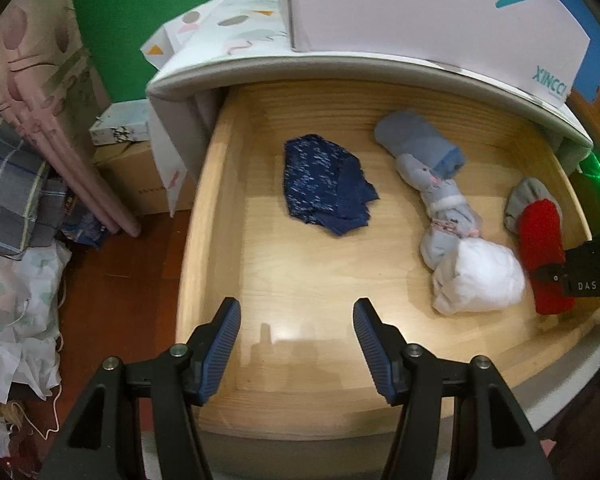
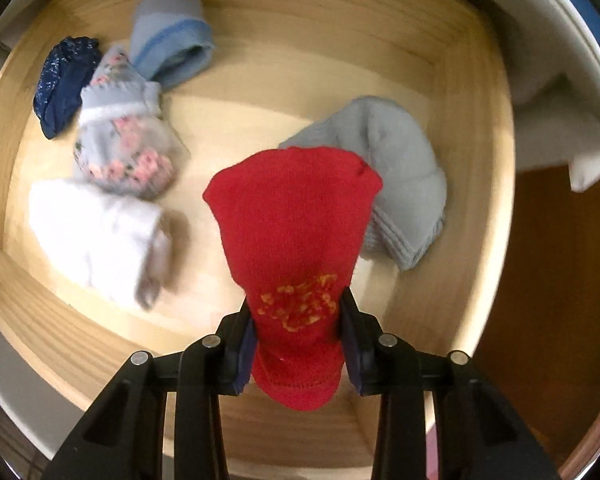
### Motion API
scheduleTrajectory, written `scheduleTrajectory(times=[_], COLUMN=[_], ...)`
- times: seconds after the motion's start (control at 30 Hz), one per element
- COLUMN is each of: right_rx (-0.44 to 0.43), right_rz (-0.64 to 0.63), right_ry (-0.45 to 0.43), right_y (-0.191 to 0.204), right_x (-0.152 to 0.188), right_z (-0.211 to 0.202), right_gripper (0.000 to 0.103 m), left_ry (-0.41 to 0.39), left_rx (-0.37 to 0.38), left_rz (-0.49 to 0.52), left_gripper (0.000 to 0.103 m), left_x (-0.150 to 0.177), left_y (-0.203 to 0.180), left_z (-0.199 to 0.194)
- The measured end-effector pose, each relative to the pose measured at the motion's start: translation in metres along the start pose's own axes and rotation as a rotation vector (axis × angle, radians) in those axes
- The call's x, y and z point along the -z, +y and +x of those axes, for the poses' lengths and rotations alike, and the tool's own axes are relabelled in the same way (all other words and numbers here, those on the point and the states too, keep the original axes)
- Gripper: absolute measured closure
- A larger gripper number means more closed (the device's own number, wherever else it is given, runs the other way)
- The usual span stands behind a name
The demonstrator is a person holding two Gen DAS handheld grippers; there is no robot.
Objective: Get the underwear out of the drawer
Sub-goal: 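Reach the left tool to the white rolled sock and grasp it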
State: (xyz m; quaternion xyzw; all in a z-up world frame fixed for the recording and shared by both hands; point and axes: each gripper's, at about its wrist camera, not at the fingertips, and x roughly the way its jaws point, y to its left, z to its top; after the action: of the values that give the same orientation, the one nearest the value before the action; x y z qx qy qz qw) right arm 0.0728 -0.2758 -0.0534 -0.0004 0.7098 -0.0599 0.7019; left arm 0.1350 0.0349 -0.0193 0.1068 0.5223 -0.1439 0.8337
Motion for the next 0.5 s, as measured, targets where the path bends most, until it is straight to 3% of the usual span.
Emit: scheduleTrajectory(times=[0.2, 0.43, 0.5], right_rx=[0.002, 0.007, 0.01], right_rz=[-0.024, -0.03, -0.036], right_ry=[0.02, 0.01, 0.008], right_y=[-0.013, -0.021, -0.004], right_x=[0.023, 0.044, 0.027], right_z=[0.008, 0.01, 0.014], right_gripper=[0.069, 0.069, 0.069], left_ry=[0.039, 0.102, 0.109], left_rx=[0.044, 0.136, 0.134], left_rz=[0.059, 0.039, 0.052], left_gripper=[0.043, 0.043, 0.043], left_x=[-0.001, -0.018, -0.023], left_y=[-0.02, -0.054, -0.066], left_z=[0.0, 0.001, 0.002])
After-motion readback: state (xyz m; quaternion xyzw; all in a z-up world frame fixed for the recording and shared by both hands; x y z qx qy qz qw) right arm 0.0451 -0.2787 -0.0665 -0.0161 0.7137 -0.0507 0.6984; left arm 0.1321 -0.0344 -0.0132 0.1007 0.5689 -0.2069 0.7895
